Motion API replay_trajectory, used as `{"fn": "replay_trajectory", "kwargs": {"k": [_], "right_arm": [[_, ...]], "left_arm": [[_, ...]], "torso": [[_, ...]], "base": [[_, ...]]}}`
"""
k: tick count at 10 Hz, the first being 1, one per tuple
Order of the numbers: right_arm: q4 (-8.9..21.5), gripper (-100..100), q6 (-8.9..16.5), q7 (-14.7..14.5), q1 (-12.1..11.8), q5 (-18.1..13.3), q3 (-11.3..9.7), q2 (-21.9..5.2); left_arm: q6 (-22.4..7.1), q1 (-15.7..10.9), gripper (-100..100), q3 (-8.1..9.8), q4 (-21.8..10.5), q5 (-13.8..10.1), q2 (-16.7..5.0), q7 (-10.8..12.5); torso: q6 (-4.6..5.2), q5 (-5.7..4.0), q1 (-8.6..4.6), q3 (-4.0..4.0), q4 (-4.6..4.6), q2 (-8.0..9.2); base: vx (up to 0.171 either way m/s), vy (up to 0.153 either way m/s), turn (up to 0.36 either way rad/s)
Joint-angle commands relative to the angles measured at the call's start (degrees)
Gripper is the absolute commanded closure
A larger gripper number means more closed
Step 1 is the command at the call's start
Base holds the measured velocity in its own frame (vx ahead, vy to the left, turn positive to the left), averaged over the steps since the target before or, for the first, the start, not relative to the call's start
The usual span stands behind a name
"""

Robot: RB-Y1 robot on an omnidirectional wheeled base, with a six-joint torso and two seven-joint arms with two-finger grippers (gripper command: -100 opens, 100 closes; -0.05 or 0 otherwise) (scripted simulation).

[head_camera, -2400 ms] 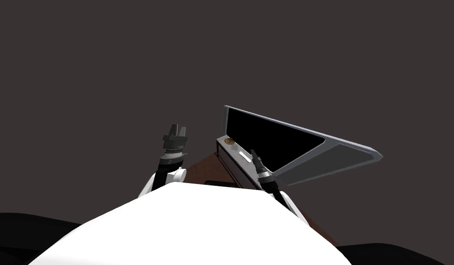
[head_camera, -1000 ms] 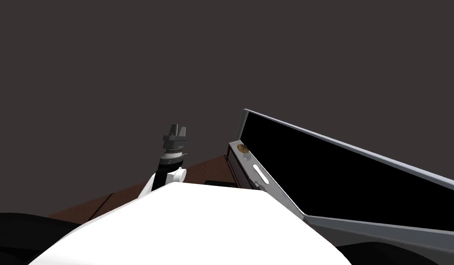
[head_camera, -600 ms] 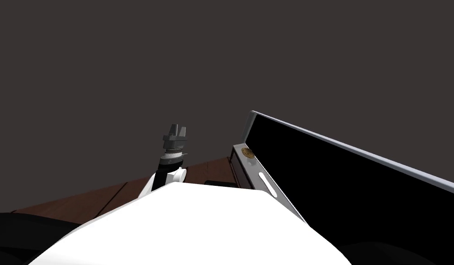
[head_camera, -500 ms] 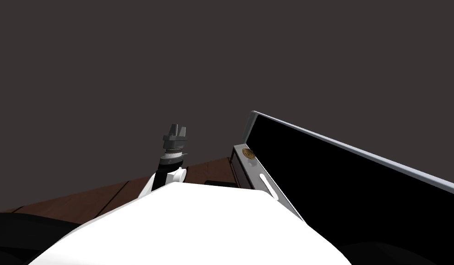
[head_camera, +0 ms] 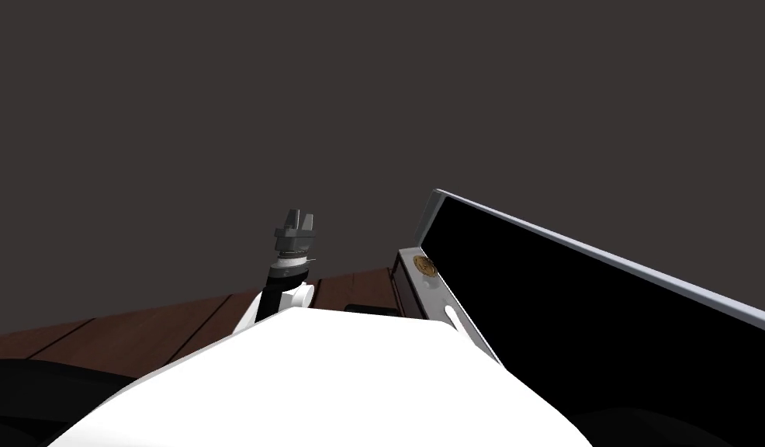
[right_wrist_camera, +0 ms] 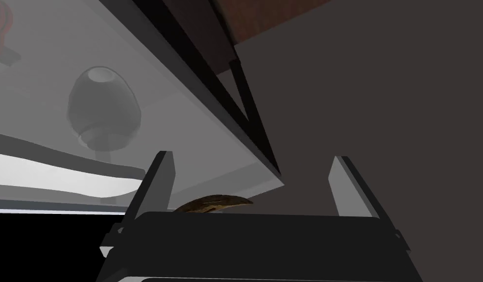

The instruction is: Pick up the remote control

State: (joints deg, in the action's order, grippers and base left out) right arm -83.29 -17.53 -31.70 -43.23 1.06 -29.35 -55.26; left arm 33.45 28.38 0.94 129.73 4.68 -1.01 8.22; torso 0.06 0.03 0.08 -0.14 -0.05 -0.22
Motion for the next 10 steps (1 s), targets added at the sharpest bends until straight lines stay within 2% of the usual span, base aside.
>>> {"fn": "replay_trajectory", "kwargs": {"k": [1,3,4,5,6,7,8,9,10], "right_arm": [[2.9,-100,0.4,-1.9,-0.4,0.3,-2.0,-1.2],[3.8,-100,0.4,-1.9,-0.4,0.3,-2.0,-1.2],[6.5,-100,0.6,-3.5,-0.7,0.7,-3.6,-2.2],[6.6,-100,0.6,-3.5,-0.7,0.7,-3.6,-2.2],[9.1,-100,0.8,-4.9,-1.1,1.2,-5.2,-3.1],[9.3,-100,0.8,-4.9,-1.1,1.2,-5.2,-3.1],[10.9,-100,1.0,-6.3,-1.3,1.7,-6.7,-3.7],[13.8,-100,1.2,-7.5,-1.5,2.2,-8.1,-4.2],[13.9,-100,1.2,-7.5,-1.5,2.2,-8.1,-4.2]], "left_arm": [[0.0,0.0,0,0.0,0.0,0.0,0.0,0.0],[0.0,0.0,0,0.0,0.0,0.0,0.0,0.0],[0.0,0.0,0,0.0,0.0,0.0,0.0,0.0],[0.0,0.0,0,-0.01,0.0,0.0,0.0,0.0],[0.0,0.0,0,0.0,0.0,0.0,0.0,0.0],[0.0,0.0,0,0.0,0.0,0.0,0.0,0.0],[0.0,0.0,0,0.0,0.0,0.0,0.0,0.0],[0.0,0.0,0,0.0,0.0,0.0,0.0,0.0],[0.0,0.0,0,0.0,0.0,0.0,0.0,0.0]], "torso": [[0.0,0.0,0.0,0.0,0.0,0.0],[0.02,0.0,-0.01,-0.03,-0.01,-0.05],[0.03,-0.01,0.02,0.05,0.02,0.09],[-0.04,0.01,0.04,0.02,0.01,0.03],[0.02,0.0,0.01,0.01,0.01,0.02],[-0.02,0.01,0.03,-0.03,-0.01,-0.07],[0.02,0.0,0.01,-0.04,-0.01,-0.06],[-0.02,-0.01,-0.05,-0.03,-0.01,-0.06],[-0.02,0.0,-0.02,-0.09,-0.03,-0.17]], "base": [[0.088,-0.003,0.275],[0.055,-0.019,0.033],[0.06,-0.001,0.272],[0.062,-0.019,0.113],[0.09,-0.009,0.164],[0.084,-0.02,0.114],[0.079,-0.033,0.226],[0.117,-0.025,0.27],[0.106,-0.024,0.091]]}}
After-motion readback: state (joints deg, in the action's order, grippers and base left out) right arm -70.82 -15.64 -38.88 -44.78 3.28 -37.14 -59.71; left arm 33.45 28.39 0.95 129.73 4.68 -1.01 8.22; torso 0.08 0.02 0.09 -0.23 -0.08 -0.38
